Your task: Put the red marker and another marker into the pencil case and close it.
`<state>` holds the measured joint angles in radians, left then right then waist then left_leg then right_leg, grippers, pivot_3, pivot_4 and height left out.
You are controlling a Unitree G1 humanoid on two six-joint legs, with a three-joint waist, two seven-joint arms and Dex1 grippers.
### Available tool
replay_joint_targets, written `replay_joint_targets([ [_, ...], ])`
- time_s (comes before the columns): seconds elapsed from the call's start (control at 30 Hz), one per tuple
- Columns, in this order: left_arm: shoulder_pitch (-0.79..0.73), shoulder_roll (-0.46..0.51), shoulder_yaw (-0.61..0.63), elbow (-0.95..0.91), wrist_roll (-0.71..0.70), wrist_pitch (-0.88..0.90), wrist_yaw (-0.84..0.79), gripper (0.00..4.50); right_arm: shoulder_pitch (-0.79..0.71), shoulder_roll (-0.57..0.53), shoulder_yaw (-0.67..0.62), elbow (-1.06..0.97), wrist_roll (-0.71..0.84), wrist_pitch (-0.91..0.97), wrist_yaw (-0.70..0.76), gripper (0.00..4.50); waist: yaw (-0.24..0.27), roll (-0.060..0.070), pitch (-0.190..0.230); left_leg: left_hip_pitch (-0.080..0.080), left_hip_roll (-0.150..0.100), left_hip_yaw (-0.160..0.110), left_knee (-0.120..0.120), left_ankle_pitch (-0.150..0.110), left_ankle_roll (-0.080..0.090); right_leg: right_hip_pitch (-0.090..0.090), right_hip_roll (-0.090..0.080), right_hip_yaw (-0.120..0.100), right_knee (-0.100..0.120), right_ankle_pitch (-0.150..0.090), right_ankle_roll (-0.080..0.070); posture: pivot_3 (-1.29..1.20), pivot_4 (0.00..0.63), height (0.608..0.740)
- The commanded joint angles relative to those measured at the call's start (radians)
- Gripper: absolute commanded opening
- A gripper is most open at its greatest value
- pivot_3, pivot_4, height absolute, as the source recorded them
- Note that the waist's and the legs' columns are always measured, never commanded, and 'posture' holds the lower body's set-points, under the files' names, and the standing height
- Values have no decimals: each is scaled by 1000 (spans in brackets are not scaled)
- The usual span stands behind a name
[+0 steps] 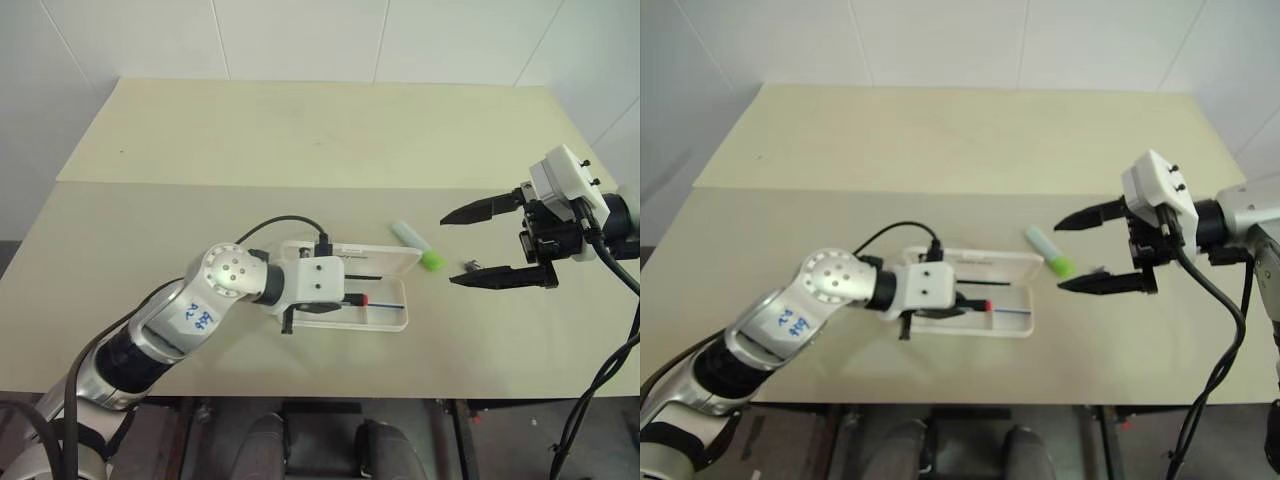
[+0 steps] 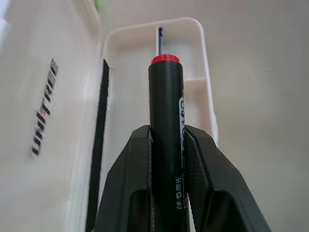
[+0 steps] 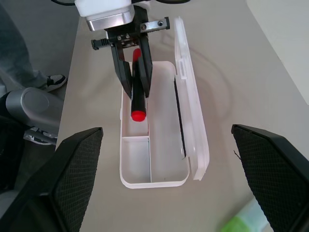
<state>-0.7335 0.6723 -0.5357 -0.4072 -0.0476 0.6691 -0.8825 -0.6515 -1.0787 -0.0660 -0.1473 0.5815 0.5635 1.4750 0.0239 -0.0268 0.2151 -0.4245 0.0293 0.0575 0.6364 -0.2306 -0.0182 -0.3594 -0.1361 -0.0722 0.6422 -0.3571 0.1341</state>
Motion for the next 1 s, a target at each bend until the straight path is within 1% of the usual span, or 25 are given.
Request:
replay_joint_targets([
  [0.03, -28, -15, -17, 33, 87, -66, 23, 596, 11, -19, -57, -50, 28, 3, -16, 4500, -1, 0, 0, 0, 0, 0, 0, 0, 0, 0, 0, 0, 0, 0, 0, 0, 150, 740],
  [0.2, -21, -51, -23, 59, 132, -97, 14, 596, 22, -23, -71, -64, 37, 14, -30, 4500, 1, 0, 0, 0, 1, 0, 0, 0, 0, 0, 1, 0, 1, 0, 0, 0, 150, 740],
  [0.47, 0, -99, -16, 56, 165, -53, 18, 596, 20, -24, -74, -81, 48, 27, -50, 4500, 1, 0, 0, 0, 1, 0, 1, 0, 0, 0, 1, 0, 1, 0, 0, 0, 150, 740],
  [0.5, -1, -107, -13, 58, 166, -42, 22, 1338, 20, -23, -73, -83, 49, 28, -52, 4500, 2, 0, 0, 0, 1, 0, 1, 0, 0, 0, 1, 0, 1, 0, 0, 0, 150, 740],
  [0.6, -4, -116, -17, 60, 178, -37, 17, 2256, 15, -23, -69, -85, 52, 32, -58, 4500, 1, 0, 0, 0, 1, 0, 2, 0, 0, 0, 1, 0, 1, 0, 0, 0, 150, 740],
  [0.7, -4, -121, -21, 55, 194, -34, 20, 3271, 11, -23, -66, -90, 57, 37, -64, 4500, 1, 0, 0, 0, 1, 0, 2, 0, 0, 0, 1, 0, 1, 0, 0, 0, 150, 740],
  [0.8, 6, -117, -21, 21, 180, -18, -6, 4215, 11, -24, -66, -91, 59, 39, -65, 4500, 1, 0, 0, 0, 1, 0, 2, 0, 0, 0, 1, 0, 1, 0, 0, 0, 150, 740],
  [0.9, 20, -105, -13, -21, 170, 5, -22, 4215, 10, -26, -58, -80, 51, 35, -64, 4500, 1, 0, 0, 0, 1, 0, 2, 0, 0, 0, 1, 0, 2, 0, 0, 0, 150, 740],
  [1.0, 30, -106, 8, -58, 158, 93, -19, 4215, 8, -23, -33, -54, 18, 33, -78, 4500, 1, 0, 0, 0, 1, 0, 2, 0, 0, 0, 1, 0, 2, 0, 0, 0, 150, 740],
])
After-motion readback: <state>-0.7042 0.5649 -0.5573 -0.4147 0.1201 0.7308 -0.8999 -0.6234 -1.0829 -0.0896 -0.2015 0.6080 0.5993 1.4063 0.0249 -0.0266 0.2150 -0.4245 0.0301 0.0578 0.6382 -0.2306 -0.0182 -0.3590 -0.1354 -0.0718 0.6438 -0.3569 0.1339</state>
